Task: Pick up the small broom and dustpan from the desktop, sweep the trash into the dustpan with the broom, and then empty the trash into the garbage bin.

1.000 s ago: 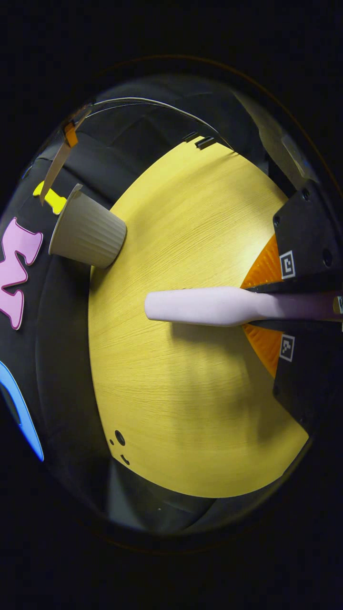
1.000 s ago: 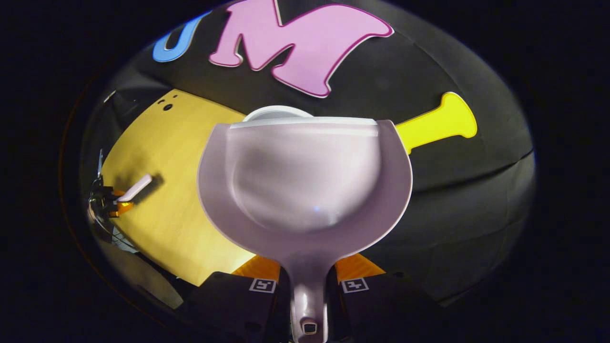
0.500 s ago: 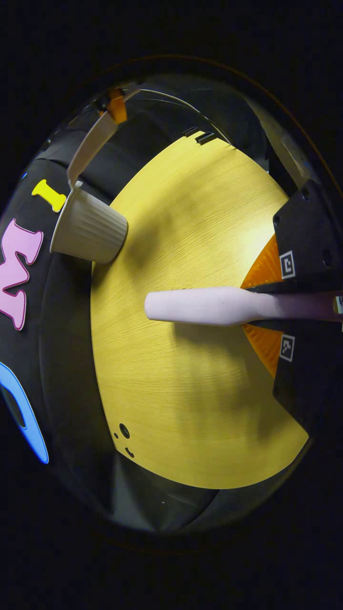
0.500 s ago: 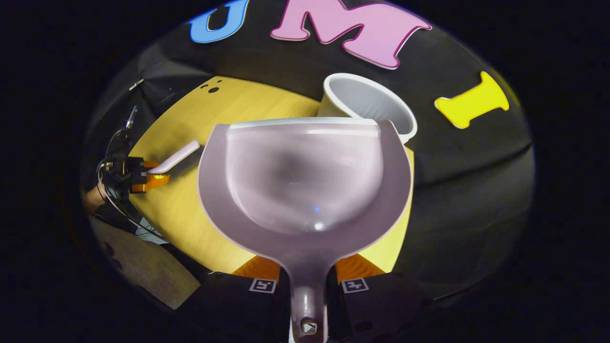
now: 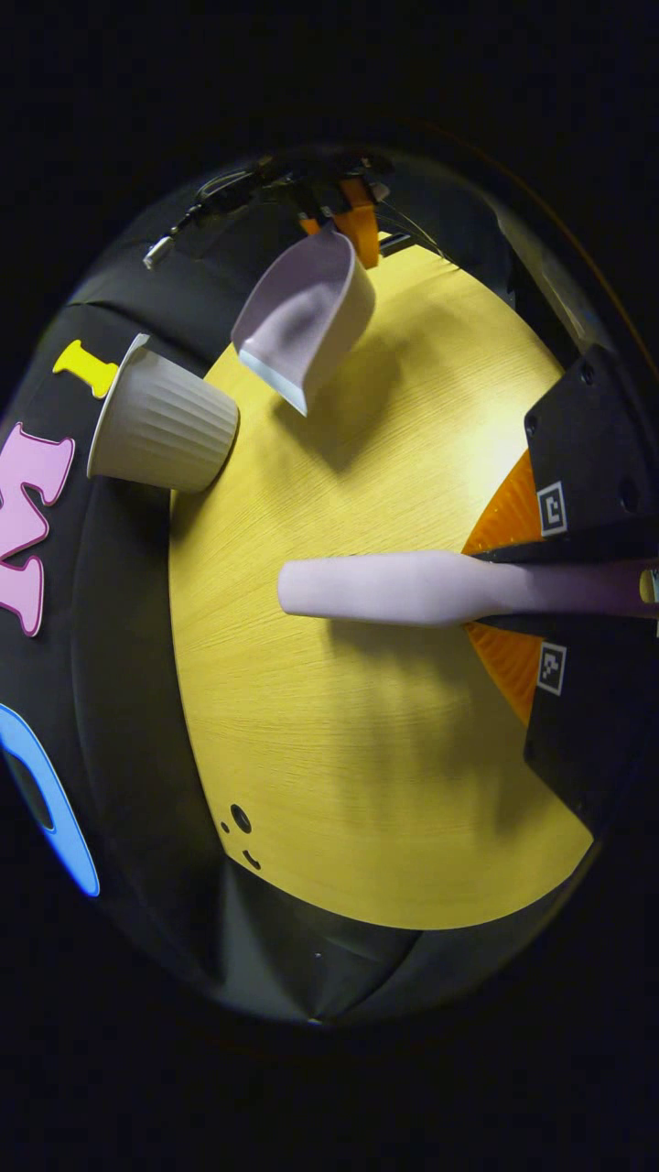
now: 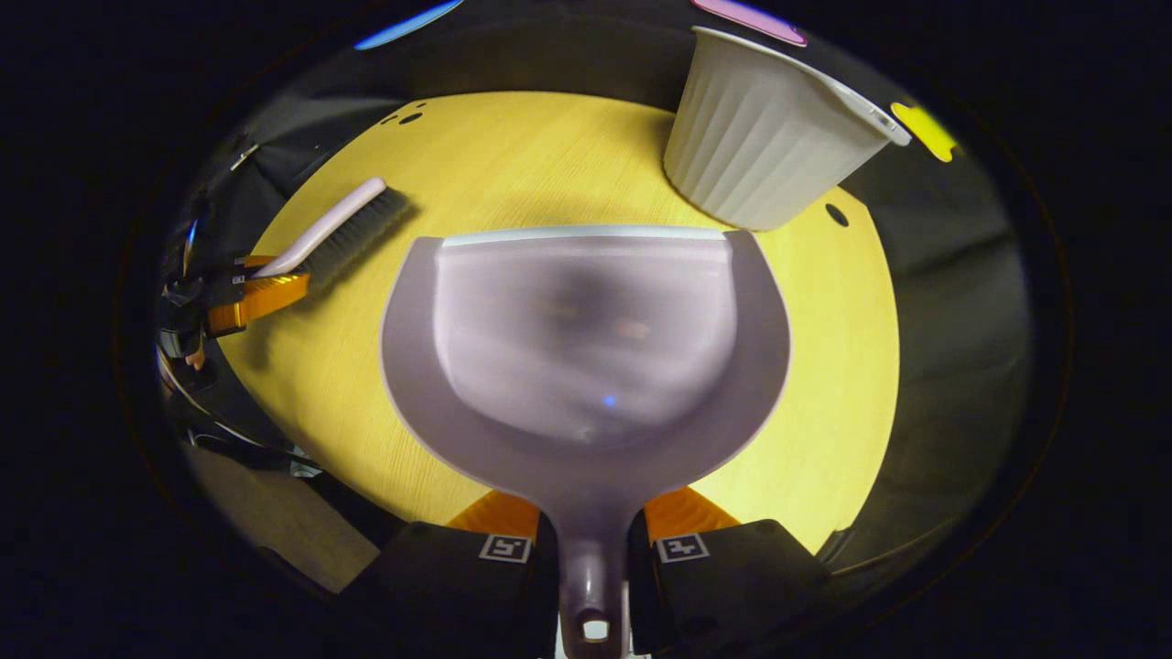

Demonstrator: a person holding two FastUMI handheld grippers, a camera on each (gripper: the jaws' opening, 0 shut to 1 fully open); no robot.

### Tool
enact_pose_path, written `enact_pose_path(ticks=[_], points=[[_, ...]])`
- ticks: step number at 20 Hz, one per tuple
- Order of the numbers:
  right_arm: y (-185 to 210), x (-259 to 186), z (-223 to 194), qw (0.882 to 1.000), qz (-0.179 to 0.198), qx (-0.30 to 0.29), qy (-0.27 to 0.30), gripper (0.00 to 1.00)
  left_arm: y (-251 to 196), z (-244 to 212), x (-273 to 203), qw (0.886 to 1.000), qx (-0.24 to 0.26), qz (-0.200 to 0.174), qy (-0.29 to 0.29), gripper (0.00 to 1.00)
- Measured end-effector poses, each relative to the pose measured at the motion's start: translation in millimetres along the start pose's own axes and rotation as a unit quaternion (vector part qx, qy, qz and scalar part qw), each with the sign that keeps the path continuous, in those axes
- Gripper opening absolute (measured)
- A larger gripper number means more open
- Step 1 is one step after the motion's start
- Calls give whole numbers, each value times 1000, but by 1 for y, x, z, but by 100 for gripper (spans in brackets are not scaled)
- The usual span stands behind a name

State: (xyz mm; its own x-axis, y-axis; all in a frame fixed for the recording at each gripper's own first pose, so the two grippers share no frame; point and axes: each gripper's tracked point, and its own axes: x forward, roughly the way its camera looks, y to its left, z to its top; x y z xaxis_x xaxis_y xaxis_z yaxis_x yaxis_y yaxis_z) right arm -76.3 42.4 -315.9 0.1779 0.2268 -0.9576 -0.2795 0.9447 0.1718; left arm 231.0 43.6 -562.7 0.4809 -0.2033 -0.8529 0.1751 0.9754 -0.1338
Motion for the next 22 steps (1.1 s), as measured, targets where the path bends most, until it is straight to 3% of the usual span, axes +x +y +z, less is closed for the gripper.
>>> enact_pose_path(ticks=[8, 12, 17, 18, 22], points=[[22, 28, -9, 1000, -11, 20, 3, 35, 4, -1, 20, 1000, 12, 22, 11, 28], [18, 26, -10, 1000, -6, 23, 9, 35, 4, -3, 24, 999, 10, 29, 16, 32], [15, 27, -11, 999, 6, 36, 7, 36, 1, -2, 25, 999, 11, 35, 17, 30], [15, 27, -12, 999, 6, 36, 7, 36, 3, -2, 24, 999, 12, 34, 16, 34], [16, 25, -13, 999, 10, 37, 15, 37, 0, 4, 21, 999, 33, 36, 9, 33]])
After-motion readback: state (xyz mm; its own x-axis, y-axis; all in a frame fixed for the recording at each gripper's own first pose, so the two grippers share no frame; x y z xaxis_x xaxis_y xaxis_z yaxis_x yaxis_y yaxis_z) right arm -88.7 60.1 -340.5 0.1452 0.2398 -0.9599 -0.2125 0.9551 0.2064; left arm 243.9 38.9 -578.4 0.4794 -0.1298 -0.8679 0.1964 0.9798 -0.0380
